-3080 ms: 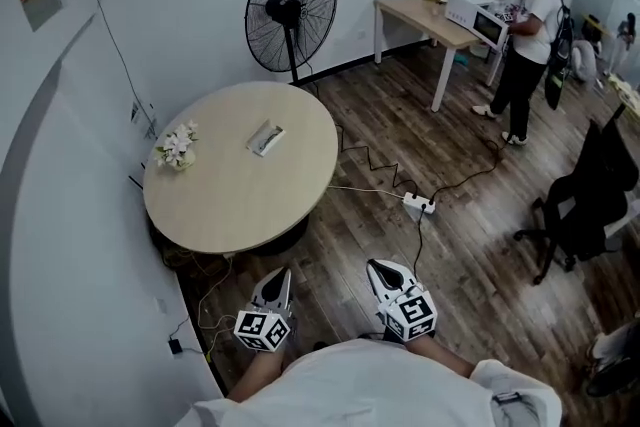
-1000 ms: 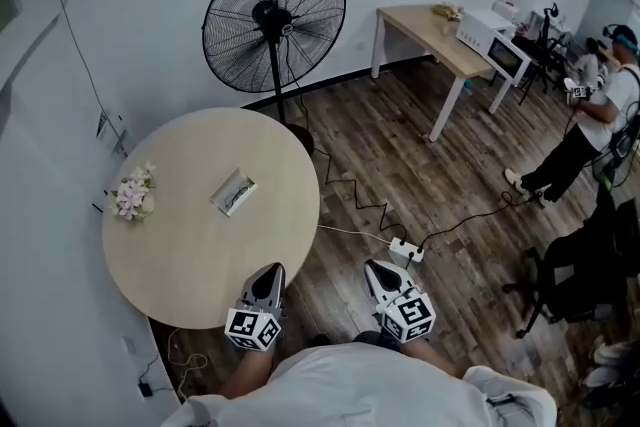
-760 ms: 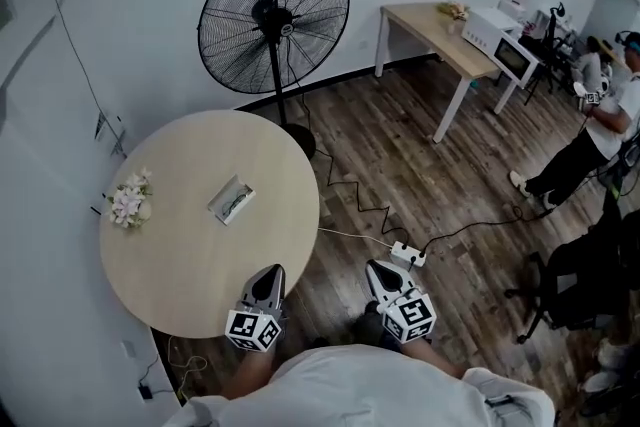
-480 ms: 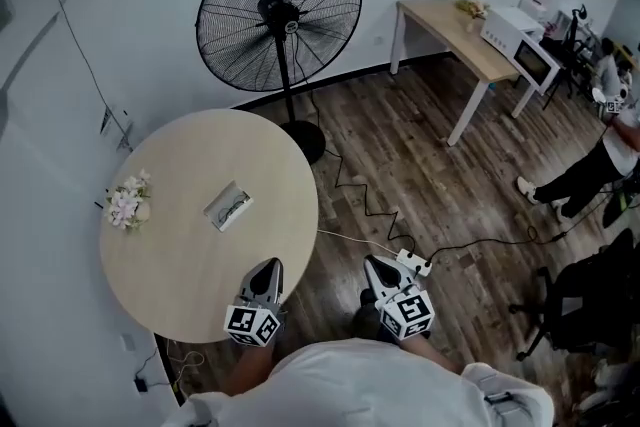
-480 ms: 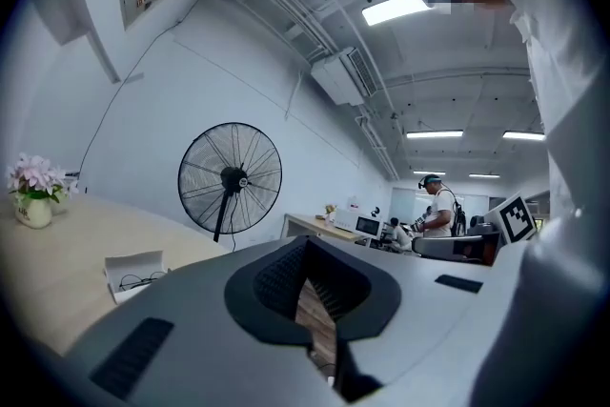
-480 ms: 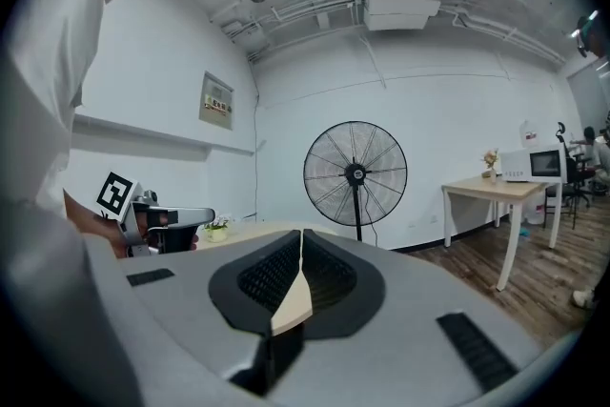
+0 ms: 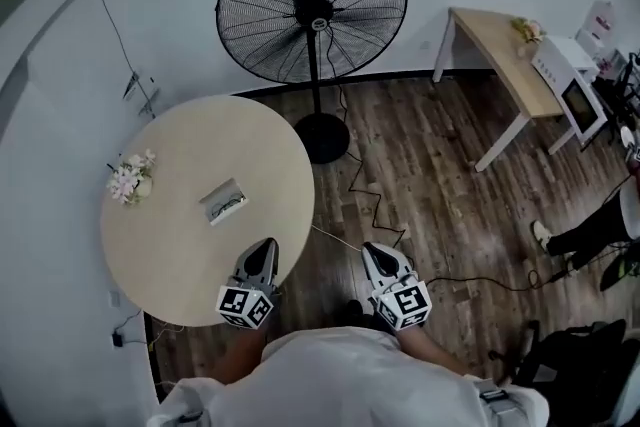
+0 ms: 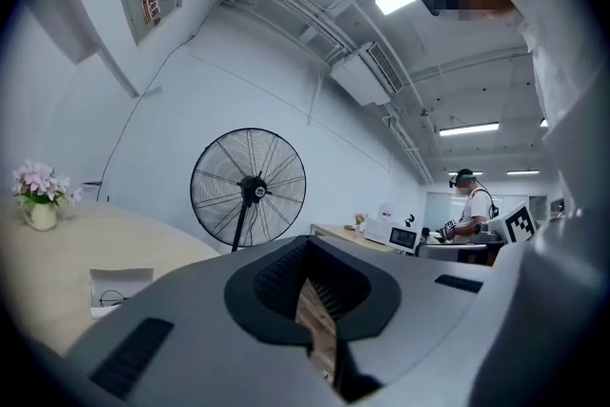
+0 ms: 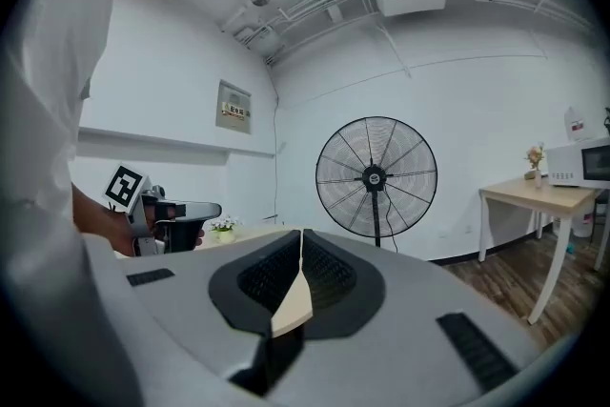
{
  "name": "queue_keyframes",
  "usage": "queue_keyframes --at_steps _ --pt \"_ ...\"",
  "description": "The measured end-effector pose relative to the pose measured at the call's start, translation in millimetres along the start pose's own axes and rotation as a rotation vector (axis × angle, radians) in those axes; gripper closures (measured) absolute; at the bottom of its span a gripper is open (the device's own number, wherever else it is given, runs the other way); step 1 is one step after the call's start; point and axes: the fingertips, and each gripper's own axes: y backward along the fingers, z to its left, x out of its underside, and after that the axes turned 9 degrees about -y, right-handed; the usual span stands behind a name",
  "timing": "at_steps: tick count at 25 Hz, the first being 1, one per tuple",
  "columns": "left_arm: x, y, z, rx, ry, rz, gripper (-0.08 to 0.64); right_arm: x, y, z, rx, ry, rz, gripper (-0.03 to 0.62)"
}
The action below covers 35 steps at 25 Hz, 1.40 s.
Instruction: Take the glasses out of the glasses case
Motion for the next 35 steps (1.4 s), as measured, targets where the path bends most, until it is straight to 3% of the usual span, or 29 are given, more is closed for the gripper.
queue_keyframes --at_steps 8,14,19,27,31,35 --pt "-12.6 -24.7 21.0 -0.159 -0.02 -0.005 0.548 -6.7 -52.5 -39.5 -0.139 0.009 0.055 0.568" --pt "3.6 -25.9 82.5 -0.269 0.001 0.016 0.548 -2.1 -118.6 -34.0 -0.217 0.047 0.101 0.568" --pt "10.4 -34.5 134.4 -0.316 0.011 0.028 0.548 -20.7 -184.4 -24.3 -0.248 0.055 0.116 0.566" --pt "28.7 -28.7 201.7 -0.39 0.047 0.007 0.548 -20.7 -281.2 10.0 -0.342 0.148 0.168 0.568" --pt "40.5 -9.5 230.5 -0.459 0.086 0.017 0.548 -22.0 -323.3 45.7 -0.474 0.169 0.201 0.566" --pt "59.0 16.7 259.7 -0.509 0.04 0.041 0.548 -5.1 -362.9 93.3 -0.628 0.219 0.254 0.565"
